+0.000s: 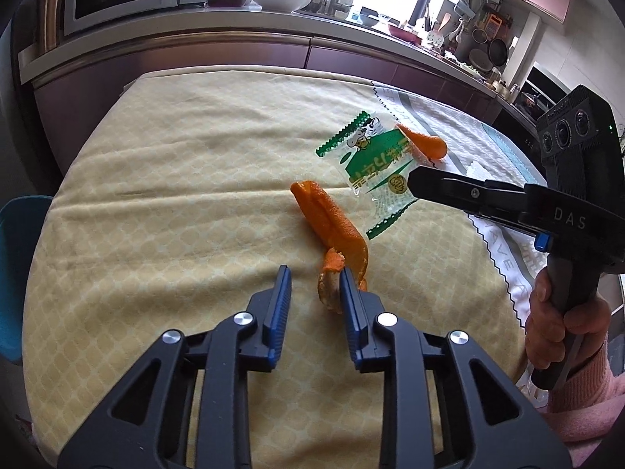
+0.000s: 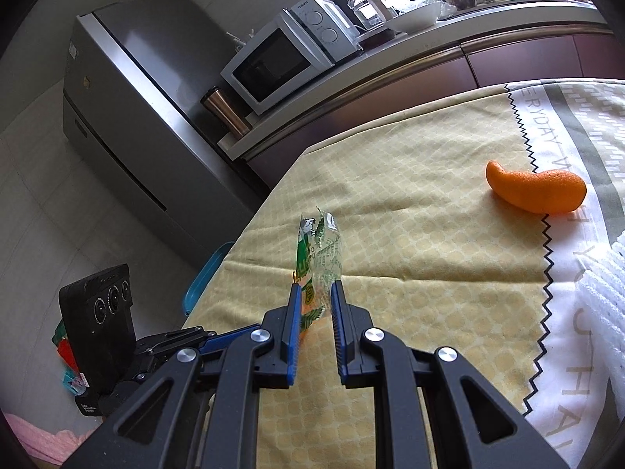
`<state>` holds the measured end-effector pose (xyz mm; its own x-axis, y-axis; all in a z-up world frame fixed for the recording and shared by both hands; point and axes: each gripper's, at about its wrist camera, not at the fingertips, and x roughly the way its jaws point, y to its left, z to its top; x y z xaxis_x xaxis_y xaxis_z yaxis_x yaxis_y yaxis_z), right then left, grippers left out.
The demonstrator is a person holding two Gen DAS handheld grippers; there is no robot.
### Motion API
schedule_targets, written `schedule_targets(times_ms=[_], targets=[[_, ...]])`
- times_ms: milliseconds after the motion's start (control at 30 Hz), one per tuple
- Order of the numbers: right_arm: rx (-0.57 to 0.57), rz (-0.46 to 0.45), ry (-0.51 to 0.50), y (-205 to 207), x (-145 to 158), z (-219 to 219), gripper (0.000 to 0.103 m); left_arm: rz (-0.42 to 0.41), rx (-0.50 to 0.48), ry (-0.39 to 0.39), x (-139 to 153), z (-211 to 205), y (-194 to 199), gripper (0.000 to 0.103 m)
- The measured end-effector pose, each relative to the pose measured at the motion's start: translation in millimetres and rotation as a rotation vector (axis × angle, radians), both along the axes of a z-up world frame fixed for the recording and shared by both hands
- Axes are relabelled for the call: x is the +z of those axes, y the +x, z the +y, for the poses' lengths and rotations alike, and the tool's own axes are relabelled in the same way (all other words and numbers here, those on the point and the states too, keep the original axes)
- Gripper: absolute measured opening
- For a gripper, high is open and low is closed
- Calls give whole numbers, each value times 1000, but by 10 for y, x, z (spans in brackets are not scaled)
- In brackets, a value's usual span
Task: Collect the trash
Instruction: 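Carry the orange peel and green-printed wrapper over the teal bin with both tools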
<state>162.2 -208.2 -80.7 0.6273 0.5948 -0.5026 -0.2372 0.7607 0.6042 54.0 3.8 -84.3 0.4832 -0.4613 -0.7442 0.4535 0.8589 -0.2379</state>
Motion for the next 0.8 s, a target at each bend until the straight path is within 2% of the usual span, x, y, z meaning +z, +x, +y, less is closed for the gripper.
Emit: schedule_targets(times_ms=[33, 133, 500, 800], targets=[[0, -1, -1, -3, -4, 5, 14, 4, -8, -5, -7, 2, 2, 9], [1, -1, 0, -3, -6, 8, 14, -4, -13, -18, 0, 1, -30, 4], [34, -18, 3, -9, 63, 116, 14, -92, 17, 3, 224, 121, -159, 3], [76, -38, 11, 44, 146, 257, 14, -108, 81, 10, 350, 405, -164, 3]])
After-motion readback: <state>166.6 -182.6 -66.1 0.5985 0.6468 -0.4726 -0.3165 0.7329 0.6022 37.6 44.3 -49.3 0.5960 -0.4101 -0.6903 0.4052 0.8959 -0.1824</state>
